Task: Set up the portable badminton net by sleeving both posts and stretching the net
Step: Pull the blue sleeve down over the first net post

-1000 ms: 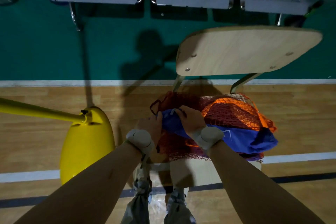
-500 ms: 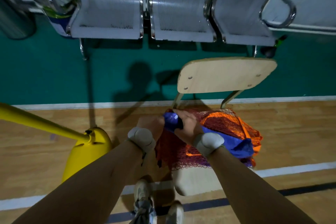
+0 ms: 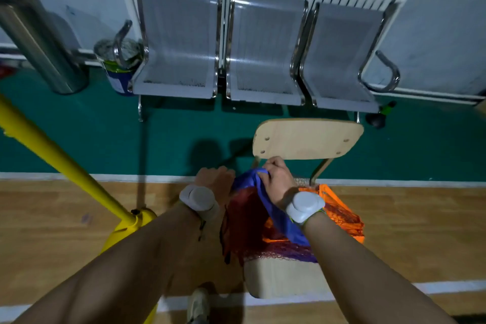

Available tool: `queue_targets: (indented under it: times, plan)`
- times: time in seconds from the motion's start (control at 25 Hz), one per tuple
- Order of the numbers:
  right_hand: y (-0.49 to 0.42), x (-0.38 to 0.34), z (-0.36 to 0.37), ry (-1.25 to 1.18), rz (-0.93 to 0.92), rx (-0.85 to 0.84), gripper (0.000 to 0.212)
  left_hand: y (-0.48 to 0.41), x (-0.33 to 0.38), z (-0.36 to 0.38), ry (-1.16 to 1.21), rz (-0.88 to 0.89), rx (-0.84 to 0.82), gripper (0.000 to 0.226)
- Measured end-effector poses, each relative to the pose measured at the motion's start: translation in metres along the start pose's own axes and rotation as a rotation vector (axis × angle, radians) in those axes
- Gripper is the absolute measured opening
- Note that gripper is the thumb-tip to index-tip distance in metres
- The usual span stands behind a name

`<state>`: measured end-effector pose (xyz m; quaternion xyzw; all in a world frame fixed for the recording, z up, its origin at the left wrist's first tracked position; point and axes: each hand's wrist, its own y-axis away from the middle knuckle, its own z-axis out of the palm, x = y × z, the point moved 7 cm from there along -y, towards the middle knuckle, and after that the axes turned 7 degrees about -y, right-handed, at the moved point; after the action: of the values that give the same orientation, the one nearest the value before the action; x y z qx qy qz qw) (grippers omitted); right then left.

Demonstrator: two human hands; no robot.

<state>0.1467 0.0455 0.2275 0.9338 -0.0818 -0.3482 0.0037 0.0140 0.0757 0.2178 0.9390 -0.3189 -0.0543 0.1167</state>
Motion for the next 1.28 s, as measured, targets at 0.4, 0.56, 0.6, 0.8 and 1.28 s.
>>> queue_targets:
  times: [0.4, 0.56, 0.6, 0.8, 1.28]
  plan:
    - [0.038, -0.073, -0.076, -0.154, -0.008, 0.153, 0.029, 0.072, -0.025, -0.061, -0.024, -0.141, 0.106, 0.029]
    - [0.048, -0.117, -0.093, -0.167, -0.069, 0.191, 0.033, 0.096, -0.044, -0.082, -0.028, -0.170, 0.129, 0.042]
    - [0.049, -0.130, -0.097, -0.168, -0.081, 0.204, 0.033, 0.101, -0.049, -0.089, -0.056, -0.173, 0.132, 0.045]
    - [0.050, -0.183, -0.120, -0.219, -0.115, 0.281, 0.036, 0.115, -0.085, -0.115, 0.032, -0.199, 0.057, 0.048]
    - [0.059, -0.275, -0.136, -0.390, -0.113, 0.485, 0.030, 0.138, -0.156, -0.172, 0.313, -0.197, 0.255, 0.047]
